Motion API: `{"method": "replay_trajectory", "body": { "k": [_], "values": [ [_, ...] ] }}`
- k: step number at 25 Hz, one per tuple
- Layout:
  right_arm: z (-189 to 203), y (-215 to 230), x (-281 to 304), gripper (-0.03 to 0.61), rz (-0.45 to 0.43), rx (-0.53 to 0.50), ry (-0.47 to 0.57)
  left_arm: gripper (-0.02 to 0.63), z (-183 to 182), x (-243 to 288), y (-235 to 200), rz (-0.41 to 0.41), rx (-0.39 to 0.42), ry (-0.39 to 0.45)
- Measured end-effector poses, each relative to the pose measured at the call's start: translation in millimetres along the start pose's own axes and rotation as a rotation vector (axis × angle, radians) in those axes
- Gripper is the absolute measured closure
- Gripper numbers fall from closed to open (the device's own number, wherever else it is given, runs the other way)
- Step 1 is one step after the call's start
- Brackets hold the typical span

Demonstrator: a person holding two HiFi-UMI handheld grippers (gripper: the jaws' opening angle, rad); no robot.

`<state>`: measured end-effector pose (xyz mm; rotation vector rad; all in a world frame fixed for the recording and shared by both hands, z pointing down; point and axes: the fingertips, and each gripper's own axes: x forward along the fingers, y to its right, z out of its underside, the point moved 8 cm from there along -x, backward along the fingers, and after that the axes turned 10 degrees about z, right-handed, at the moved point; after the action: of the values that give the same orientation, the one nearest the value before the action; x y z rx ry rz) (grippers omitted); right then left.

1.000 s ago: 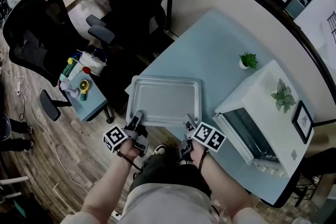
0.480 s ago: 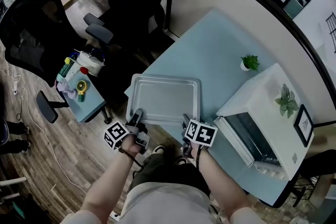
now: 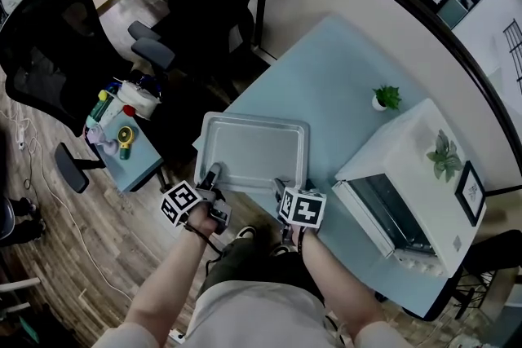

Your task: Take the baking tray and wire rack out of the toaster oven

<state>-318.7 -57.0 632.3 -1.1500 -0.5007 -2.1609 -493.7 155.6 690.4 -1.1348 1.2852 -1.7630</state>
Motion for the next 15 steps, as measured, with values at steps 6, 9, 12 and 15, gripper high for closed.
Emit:
{"method": "replay_trajectory", "body": {
  "k": [6, 9, 12, 15],
  "values": [
    [-7.5, 7.5, -27.9, 0.163, -0.023, 0.030, 0.044, 0.249, -1.6, -12.0, 15.1, -0.071, 0.062, -0.017],
    [-10.4, 16.9, -49.7, 0.167, -0.065, 0.102, 0.048, 0.241, -1.7, -25.4, 28.5, -0.087, 0.081, -0.016],
    [-12.5, 30.1, -76.1, 0.173, -0.107, 0.182, 0.071, 0.236, 3.5, -38.4, 44.8, -0.081, 0.078, -0.027],
    [-11.0, 49.9, -102.6, 0.181, -0.132, 0.268, 0.095, 0.229, 17.8, -48.8, 58.4, -0.087, 0.054, -0.053]
  ]
}}
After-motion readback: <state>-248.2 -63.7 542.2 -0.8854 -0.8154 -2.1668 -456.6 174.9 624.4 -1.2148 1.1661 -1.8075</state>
